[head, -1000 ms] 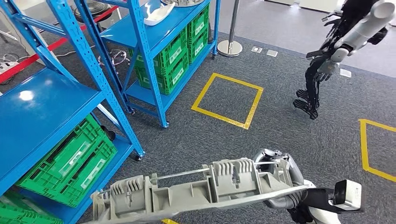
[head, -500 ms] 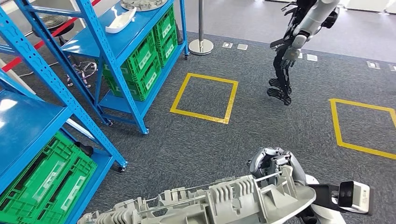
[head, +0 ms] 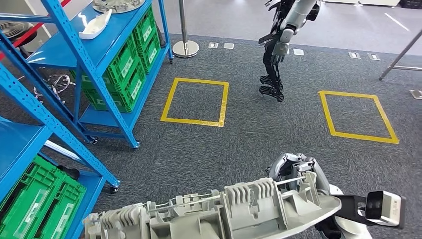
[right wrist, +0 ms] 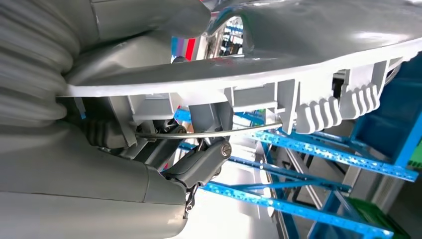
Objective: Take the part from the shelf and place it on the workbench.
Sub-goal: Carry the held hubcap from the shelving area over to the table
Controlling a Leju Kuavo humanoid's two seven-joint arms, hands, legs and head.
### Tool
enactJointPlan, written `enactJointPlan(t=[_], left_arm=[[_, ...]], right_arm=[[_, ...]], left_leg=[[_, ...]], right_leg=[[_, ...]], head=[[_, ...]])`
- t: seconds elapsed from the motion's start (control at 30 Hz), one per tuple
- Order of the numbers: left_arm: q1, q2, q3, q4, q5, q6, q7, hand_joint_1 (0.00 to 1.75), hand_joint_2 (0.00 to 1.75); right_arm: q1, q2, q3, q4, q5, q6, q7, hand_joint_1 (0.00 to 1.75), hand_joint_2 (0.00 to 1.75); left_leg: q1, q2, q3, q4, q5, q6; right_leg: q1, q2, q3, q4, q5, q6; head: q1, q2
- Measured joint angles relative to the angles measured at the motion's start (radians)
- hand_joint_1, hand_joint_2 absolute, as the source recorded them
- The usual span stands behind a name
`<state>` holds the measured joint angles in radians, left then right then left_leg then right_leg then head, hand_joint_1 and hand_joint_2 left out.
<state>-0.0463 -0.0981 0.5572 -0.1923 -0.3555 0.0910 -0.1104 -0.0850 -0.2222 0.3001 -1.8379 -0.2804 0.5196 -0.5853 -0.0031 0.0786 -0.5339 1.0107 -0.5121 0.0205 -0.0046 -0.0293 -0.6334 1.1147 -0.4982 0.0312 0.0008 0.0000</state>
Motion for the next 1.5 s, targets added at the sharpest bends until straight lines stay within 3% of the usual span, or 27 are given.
enactJointPlan(t=[0.07, 0.1, 0.17, 0.23, 0.3, 0.37, 0.4, 0.47, 0.5, 0.57, 0.6, 0.67, 0.73, 0.8, 0.87, 0.9, 0.93, 0.97, 1.07, 1.1, 1.17, 1.2, 1.27, 1.3, 1.37, 1.43, 1.5], left_arm=[[-0.003, -0.001, -0.001, 0.0, -0.001, 0.003, 0.0, 0.0, 1.75], [-0.005, -0.002, -0.002, 0.0, -0.002, 0.007, 0.007, 0.0, 1.75], [-0.008, -0.003, -0.003, 0.0, -0.009, 0.016, 0.027, 0.0, 1.75], [-0.008, -0.006, -0.006, 0.0, -0.016, 0.023, 0.048, 0.0, 1.75], [-0.005, -0.009, -0.008, 0.002, -0.018, 0.03, 0.063, 0.0, 1.75], [-0.001, -0.011, -0.008, 0.003, -0.018, 0.034, 0.069, 0.0, 1.75], [0.001, -0.012, -0.008, 0.004, -0.017, 0.034, 0.069, 0.0, 1.75], [0.001, -0.014, -0.008, 0.004, -0.015, 0.033, 0.067, 0.0, 1.75], [0.0, -0.014, -0.008, 0.004, -0.014, 0.031, 0.064, 0.0, 1.75], [-0.002, -0.015, -0.008, 0.004, -0.012, 0.026, 0.057, 0.0, 1.75], [-0.003, -0.016, -0.008, 0.004, -0.01, 0.024, 0.054, 0.0, 1.75], [-0.006, -0.018, -0.007, 0.004, -0.006, 0.021, 0.05, 0.0, 1.75], [-0.008, -0.021, -0.007, 0.004, -0.001, 0.017, 0.048, 0.0, 1.75], [-0.007, -0.021, -0.007, 0.004, 0.0, 0.014, 0.047, 0.0, 1.75], [-0.006, -0.021, -0.007, 0.004, 0.0, 0.013, 0.047, 0.0, 1.75], [-0.006, -0.021, -0.007, 0.004, -0.001, 0.011, 0.046, 0.0, 1.75], [-0.007, -0.021, -0.007, 0.005, -0.002, 0.009, 0.044, 0.0, 1.75], [-0.007, -0.021, -0.007, 0.004, -0.003, 0.006, 0.042, 0.0, 1.75], [-0.009, -0.019, -0.006, 0.004, -0.005, 0.003, 0.037, 0.0, 1.75], [-0.009, -0.018, -0.006, 0.004, -0.007, 0.003, 0.037, 0.0, 1.75], [-0.009, -0.016, -0.006, 0.004, -0.012, 0.002, 0.036, 0.0, 1.75], [-0.01, -0.015, -0.006, 0.004, -0.014, 0.002, 0.036, 0.0, 1.75], [-0.009, -0.012, -0.006, 0.004, -0.017, 0.002, 0.039, 0.0, 1.75], [-0.008, -0.011, -0.006, 0.004, -0.018, 0.002, 0.042, 0.0, 1.75], [-0.004, -0.011, -0.006, 0.005, -0.018, 0.004, 0.049, 0.0, 1.75], [0.0, -0.009, -0.006, 0.006, -0.018, 0.01, 0.055, 0.0, 1.75], [0.0, -0.007, -0.006, 0.007, -0.016, 0.013, 0.056, 0.0, 1.75]], right_arm=[[0.002, 0.0, 0.003, -0.002, 0.001, 0.004, 0.0, 1.75, 1.75], [0.004, 0.0, 0.004, -0.002, 0.001, 0.007, 0.0, 1.75, 1.75], [0.007, -0.001, 0.004, -0.002, 0.0, 0.015, 0.003, 1.75, 1.75], [0.009, -0.003, 0.004, -0.001, -0.008, 0.02, 0.01, 1.75, 1.75], [0.01, -0.005, 0.004, 0.002, -0.017, 0.024, 0.017, 1.75, 1.75], [0.012, -0.006, 0.005, 0.007, -0.02, 0.029, 0.02, 1.75, 1.75], [0.013, -0.006, 0.005, 0.011, -0.02, 0.031, 0.021, 1.75, 1.75], [0.01, -0.006, 0.006, 0.017, -0.021, 0.033, 0.024, 1.75, 1.75], [0.005, -0.006, 0.008, 0.019, -0.022, 0.033, 0.026, 1.75, 1.75], [-0.013, -0.003, 0.016, 0.026, -0.024, 0.031, 0.034, 1.75, 1.75], [-0.024, -0.001, 0.021, 0.031, -0.025, 0.028, 0.038, 1.75, 1.75], [-0.041, 0.002, 0.03, 0.041, -0.029, 0.023, 0.042, 1.75, 1.75], [-0.061, 0.002, 0.038, 0.056, -0.035, 0.02, 0.041, 1.75, 1.75], [-0.084, 0.003, 0.049, 0.074, -0.041, 0.019, 0.04, 1.75, 1.75], [-0.094, 0.003, 0.059, 0.091, -0.045, 0.018, 0.039, 1.75, 1.75], [-0.096, 0.003, 0.062, 0.099, -0.047, 0.017, 0.038, 1.75, 1.75], [-0.098, 0.003, 0.066, 0.106, -0.05, 0.014, 0.037, 1.75, 1.75], [-0.102, 0.003, 0.071, 0.112, -0.055, 0.01, 0.036, 1.75, 1.75], [-0.116, 0.003, 0.084, 0.12, -0.068, -0.005, 0.031, 1.75, 1.75], [-0.119, 0.003, 0.087, 0.121, -0.071, -0.008, 0.029, 1.75, 1.75], [-0.122, 0.0, 0.092, 0.121, -0.075, -0.013, 0.027, 1.75, 1.75], [-0.122, -0.002, 0.094, 0.121, -0.077, -0.014, 0.026, 1.75, 1.75], [-0.124, -0.006, 0.098, 0.121, -0.08, -0.015, 0.024, 1.75, 1.75], [-0.124, -0.006, 0.101, 0.121, -0.082, -0.015, 0.023, 1.75, 1.75], [-0.122, -0.008, 0.105, 0.122, -0.085, -0.011, 0.019, 1.75, 1.75], [-0.12, -0.009, 0.108, 0.127, -0.088, -0.002, 0.012, 1.75, 1.75], [-0.123, -0.01, 0.111, 0.131, -0.089, 0.005, 0.008, 1.75, 1.75]], left_leg=[[-0.004, 0.016, 0.001, 0.005, -0.005, -0.009], [-0.006, 0.024, 0.003, 0.005, -0.007, -0.014], [-0.003, 0.031, 0.006, 0.005, -0.01, -0.025], [0.0, -0.009, -0.011, 0.047, -0.042, -0.037], [0.004, -0.059, -0.066, 0.169, -0.107, -0.043], [0.006, -0.071, -0.12, 0.281, -0.146, -0.045], [0.006, -0.073, -0.126, 0.289, -0.136, -0.045], [0.008, -0.086, -0.081, 0.188, -0.067, -0.043], [0.011, -0.111, -0.047, 0.114, -0.035, -0.041], [0.014, -0.152, -0.007, 0.018, -0.005, -0.037], [0.013, -0.159, -0.004, 0.007, -0.007, -0.032], [0.01, -0.138, -0.004, 0.002, 0.0, -0.018], [0.009, -0.115, -0.002, -0.005, 0.008, -0.003], [0.007, -0.089, -0.004, -0.008, 0.011, 0.006], [0.004, -0.063, -0.007, -0.007, 0.011, 0.008], [0.003, -0.051, -0.008, -0.005, 0.01, 0.009], [0.003, -0.039, -0.008, -0.003, 0.008, 0.008], [0.003, -0.027, -0.008, -0.001, 0.006, 0.007], [-0.002, 0.001, -0.007, 0.009, -0.004, -0.004], [-0.004, 0.008, -0.006, 0.01, -0.006, -0.009], [-0.004, 0.022, -0.003, 0.007, -0.008, -0.02], [-0.003, 0.015, -0.004, 0.011, -0.013, -0.026], [0.002, -0.025, -0.027, 0.068, -0.052, -0.036], [0.005, -0.05, -0.053, 0.126, -0.083, -0.04], [0.008, -0.069, -0.112, 0.251, -0.134, -0.044], [0.01, -0.073, -0.126, 0.271, -0.118, -0.046], [0.015, -0.094, -0.076, 0.156, -0.048, -0.045]], right_leg=[[0.006, -0.03, 0.045, -0.083, 0.02, -0.012], [0.009, -0.032, 0.047, -0.092, 0.02, -0.018], [0.007, -0.01, 0.044, -0.097, 0.026, -0.028], [0.001, 0.009, 0.044, -0.103, 0.032, -0.038], [-0.003, 0.028, 0.043, -0.105, 0.035, -0.043], [-0.002, 0.052, 0.041, -0.104, 0.036, -0.044], [-0.002, 0.064, 0.04, -0.104, 0.037, -0.043], [-0.004, 0.089, 0.041, -0.102, 0.038, -0.04], [-0.004, 0.101, 0.04, -0.1, 0.04, -0.037], [-0.005, 0.123, 0.033, -0.097, 0.044, -0.026], [-0.006, 0.134, 0.028, -0.098, 0.047, -0.018], [-0.01, 0.145, 0.021, -0.1, 0.053, -0.004], [-0.008, 0.109, 0.003, -0.069, 0.033, 0.002], [-0.006, 0.058, -0.049, 0.043, -0.029, 0.005], [-0.007, 0.044, -0.105, 0.166, -0.078, 0.009], [-0.007, 0.042, -0.111, 0.185, -0.078, 0.01], [-0.007, 0.039, -0.098, 0.164, -0.06, 0.01], [-0.007, 0.031, -0.065, 0.106, -0.031, 0.009], [0.001, -0.021, 0.031, -0.072, 0.024, -0.005], [0.004, -0.028, 0.038, -0.089, 0.024, -0.011], [0.005, -0.008, 0.035, -0.09, 0.028, -0.022], [0.002, 0.001, 0.035, -0.093, 0.031, -0.028], [-0.005, 0.019, 0.036, -0.099, 0.037, -0.038], [-0.005, 0.028, 0.035, -0.1, 0.038, -0.041], [-0.005, 0.05, 0.034, -0.099, 0.038, -0.043], [-0.005, 0.075, 0.033, -0.098, 0.039, -0.042], [-0.007, 0.099, 0.033, -0.095, 0.04, -0.038]], head=[[0.0, 0.0], [0.0, 0.0], [-0.001, 0.0], [-0.005, 0.0], [-0.011, 0.0], [-0.013, 0.0], [-0.013, 0.0], [-0.015, 0.0], [-0.015, 0.0], [-0.015, 0.0], [-0.015, 0.0], [-0.015, 0.0], [-0.011, 0.0], [-0.005, 0.0], [-0.003, 0.0], [-0.002, 0.0], [-0.001, 0.0], [0.0, 0.0], [0.001, 0.0], [0.0, 0.0], [-0.001, 0.0], [-0.002, 0.0], [-0.005, 0.0], [-0.007, 0.0], [-0.011, 0.0], [-0.012, 0.0], [-0.013, 0.0]])
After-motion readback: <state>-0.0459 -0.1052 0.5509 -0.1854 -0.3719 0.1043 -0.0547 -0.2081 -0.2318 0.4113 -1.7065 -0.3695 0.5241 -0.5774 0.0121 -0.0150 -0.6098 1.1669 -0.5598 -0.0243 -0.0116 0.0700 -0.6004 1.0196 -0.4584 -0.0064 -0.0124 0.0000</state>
